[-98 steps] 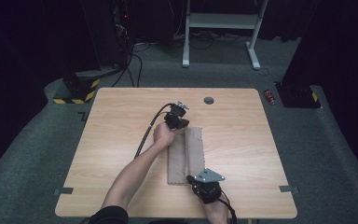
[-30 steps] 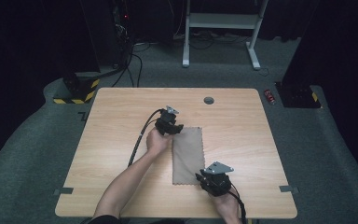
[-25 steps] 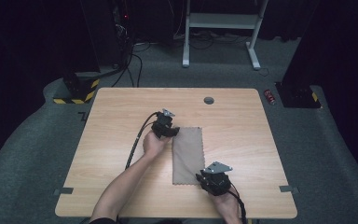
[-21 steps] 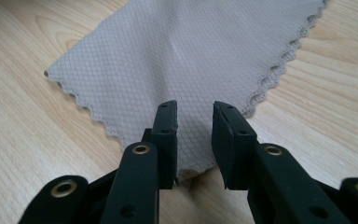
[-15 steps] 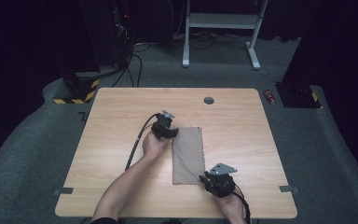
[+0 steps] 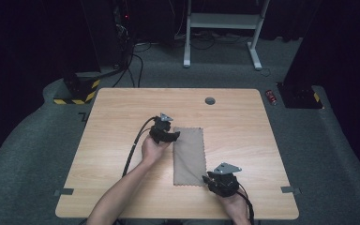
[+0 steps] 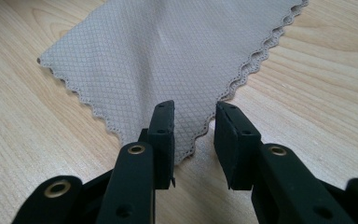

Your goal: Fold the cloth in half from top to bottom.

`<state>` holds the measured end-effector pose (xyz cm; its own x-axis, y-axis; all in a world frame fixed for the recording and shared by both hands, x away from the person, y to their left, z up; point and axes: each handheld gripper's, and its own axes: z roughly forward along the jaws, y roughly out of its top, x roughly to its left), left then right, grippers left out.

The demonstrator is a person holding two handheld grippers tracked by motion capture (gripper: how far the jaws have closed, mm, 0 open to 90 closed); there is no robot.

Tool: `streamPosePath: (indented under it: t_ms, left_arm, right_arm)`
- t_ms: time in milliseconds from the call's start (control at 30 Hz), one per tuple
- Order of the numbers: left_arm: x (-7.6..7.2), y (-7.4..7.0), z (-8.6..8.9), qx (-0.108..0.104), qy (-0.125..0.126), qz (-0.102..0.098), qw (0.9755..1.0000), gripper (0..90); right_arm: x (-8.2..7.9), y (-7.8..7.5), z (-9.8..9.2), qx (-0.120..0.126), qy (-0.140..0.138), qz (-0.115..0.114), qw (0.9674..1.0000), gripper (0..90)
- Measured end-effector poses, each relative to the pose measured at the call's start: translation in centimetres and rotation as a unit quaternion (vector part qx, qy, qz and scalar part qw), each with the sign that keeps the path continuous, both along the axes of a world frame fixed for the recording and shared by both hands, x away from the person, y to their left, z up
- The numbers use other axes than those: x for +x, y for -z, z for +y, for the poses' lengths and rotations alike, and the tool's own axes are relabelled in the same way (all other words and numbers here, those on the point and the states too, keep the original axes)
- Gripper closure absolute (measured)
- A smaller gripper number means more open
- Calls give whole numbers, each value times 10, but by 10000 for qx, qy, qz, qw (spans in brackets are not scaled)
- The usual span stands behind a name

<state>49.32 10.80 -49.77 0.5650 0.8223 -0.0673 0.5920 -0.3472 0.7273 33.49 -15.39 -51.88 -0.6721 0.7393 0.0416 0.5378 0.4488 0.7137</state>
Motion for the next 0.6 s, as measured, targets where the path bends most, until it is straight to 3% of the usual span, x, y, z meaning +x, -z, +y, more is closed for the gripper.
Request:
streamPosePath:
  t_ms: [200, 233, 333, 400, 467, 567, 600]
  left_arm:
    - [-33, -3, 3, -26, 165, -15, 9999, 430]
    - [-33, -3, 3, -26, 165, -15, 9999, 426]
    - [-60, -1, 6, -72, 184, 48, 9998, 417]
    - [-68, 0, 5, -111, 177, 64, 9998, 417]
    - [-91, 3, 3, -49, 180, 7, 9998, 415]
    - [-103, 5, 1, -23, 226, 17, 9997, 413]
    - [-114, 9, -3, 28, 287, 59, 9996, 411]
  right_arm:
    - [4, 0, -1, 9, -19, 36, 10000, 679]
    - [7, -1, 0, 22, -21, 40, 10000, 679]
    - [12, -3, 3, -36, -108, 48, 9999, 676]
    - [14, -3, 4, -59, -131, 35, 9999, 674]
    - [18, -2, 5, -120, -231, 18, 9997, 674]
    - [19, -3, 7, -256, -332, -33, 9991, 672]
    - [19, -3, 7, -285, -360, -54, 9989, 672]
